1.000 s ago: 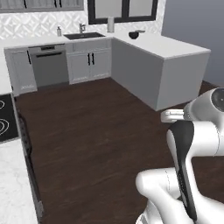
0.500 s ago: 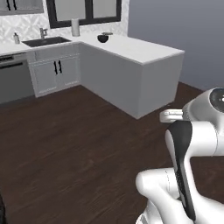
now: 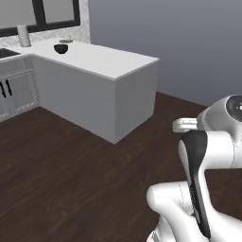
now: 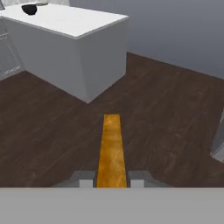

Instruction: Start the toaster. Once the lever pops up, take the bread to the plate on the dining counter.

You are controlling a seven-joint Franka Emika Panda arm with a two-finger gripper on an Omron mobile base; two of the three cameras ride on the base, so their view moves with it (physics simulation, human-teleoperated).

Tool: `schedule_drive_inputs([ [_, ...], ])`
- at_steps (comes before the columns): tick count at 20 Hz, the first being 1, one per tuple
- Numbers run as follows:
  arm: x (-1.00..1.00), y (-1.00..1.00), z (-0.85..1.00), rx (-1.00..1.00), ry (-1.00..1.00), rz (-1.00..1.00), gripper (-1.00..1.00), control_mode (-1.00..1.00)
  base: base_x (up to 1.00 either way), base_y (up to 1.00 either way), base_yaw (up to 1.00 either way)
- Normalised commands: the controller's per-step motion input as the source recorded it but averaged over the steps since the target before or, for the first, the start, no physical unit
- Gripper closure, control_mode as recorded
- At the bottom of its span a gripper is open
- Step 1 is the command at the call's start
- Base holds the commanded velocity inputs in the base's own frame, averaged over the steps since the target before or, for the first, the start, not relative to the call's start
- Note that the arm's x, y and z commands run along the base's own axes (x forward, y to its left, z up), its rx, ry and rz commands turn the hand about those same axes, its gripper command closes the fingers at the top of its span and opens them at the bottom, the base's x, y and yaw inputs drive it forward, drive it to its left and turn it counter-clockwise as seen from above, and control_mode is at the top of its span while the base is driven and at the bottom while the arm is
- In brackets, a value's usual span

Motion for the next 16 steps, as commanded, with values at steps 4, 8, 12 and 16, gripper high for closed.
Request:
schedule_drive_inputs([
  [4, 0.00, 0.00, 0.00, 0.00, 0.00, 0.00, 1.00, 1.00, 1.00, -0.42, -0.35],
  [8, 0.00, 0.00, 0.00, 0.00, 0.00, 0.00, 1.00, 1.00, 1.00, -0.28, -0.27],
  [12, 0.00, 0.00, 0.00, 0.00, 0.00, 0.00, 1.00, 1.00, 1.00, -0.07, -0.20],
  [16, 0.00, 0.00, 0.00, 0.00, 0.00, 0.00, 1.00, 1.00, 1.00, 0.00, -0.17],
])
